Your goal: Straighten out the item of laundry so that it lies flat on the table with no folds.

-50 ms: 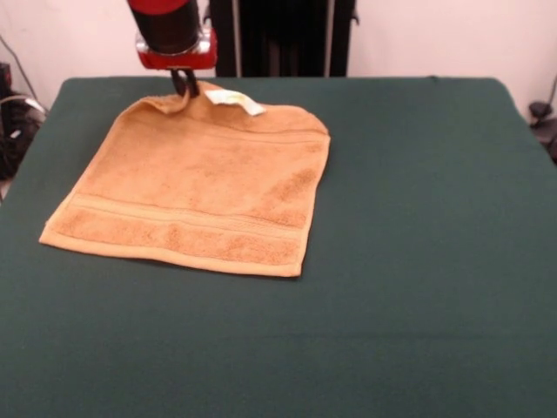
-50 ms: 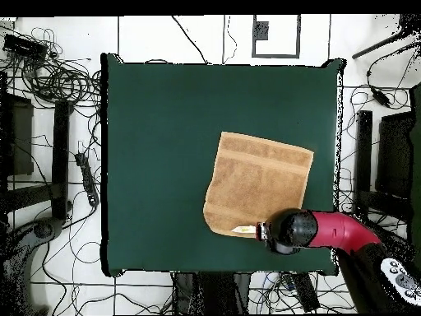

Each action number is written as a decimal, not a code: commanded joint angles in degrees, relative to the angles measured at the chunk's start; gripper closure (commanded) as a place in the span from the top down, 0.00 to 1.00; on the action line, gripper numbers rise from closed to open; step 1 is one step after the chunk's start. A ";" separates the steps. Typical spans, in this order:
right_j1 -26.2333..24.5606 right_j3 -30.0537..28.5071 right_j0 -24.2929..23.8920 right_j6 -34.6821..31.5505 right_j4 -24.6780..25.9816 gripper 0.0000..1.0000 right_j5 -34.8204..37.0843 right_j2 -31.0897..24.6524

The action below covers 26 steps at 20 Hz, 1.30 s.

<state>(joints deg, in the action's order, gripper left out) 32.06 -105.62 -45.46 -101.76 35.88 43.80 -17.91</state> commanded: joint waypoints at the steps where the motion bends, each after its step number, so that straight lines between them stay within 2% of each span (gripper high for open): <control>1: -1.21 2.09 3.21 3.91 0.69 0.00 3.46 -2.14; 4: -1.23 1.91 3.22 3.42 0.69 0.00 2.85 -1.99; 5: -1.25 1.92 3.21 3.34 0.71 1.00 2.69 -1.96; 14: -0.88 0.90 2.83 3.17 1.48 1.00 0.69 -1.95; 19: -0.39 0.86 4.80 1.60 2.09 1.00 0.97 -1.14; 21: 1.09 2.65 8.91 3.77 4.96 1.00 6.66 0.43; 23: 1.42 5.52 10.97 10.61 4.59 1.00 19.04 0.46; 24: 1.29 6.95 11.16 13.70 4.54 1.00 23.37 0.17; 26: 0.61 8.50 9.92 16.40 3.36 1.00 27.17 -1.02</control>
<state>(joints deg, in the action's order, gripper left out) 32.33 -103.72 -39.38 -101.76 38.07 54.80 -16.48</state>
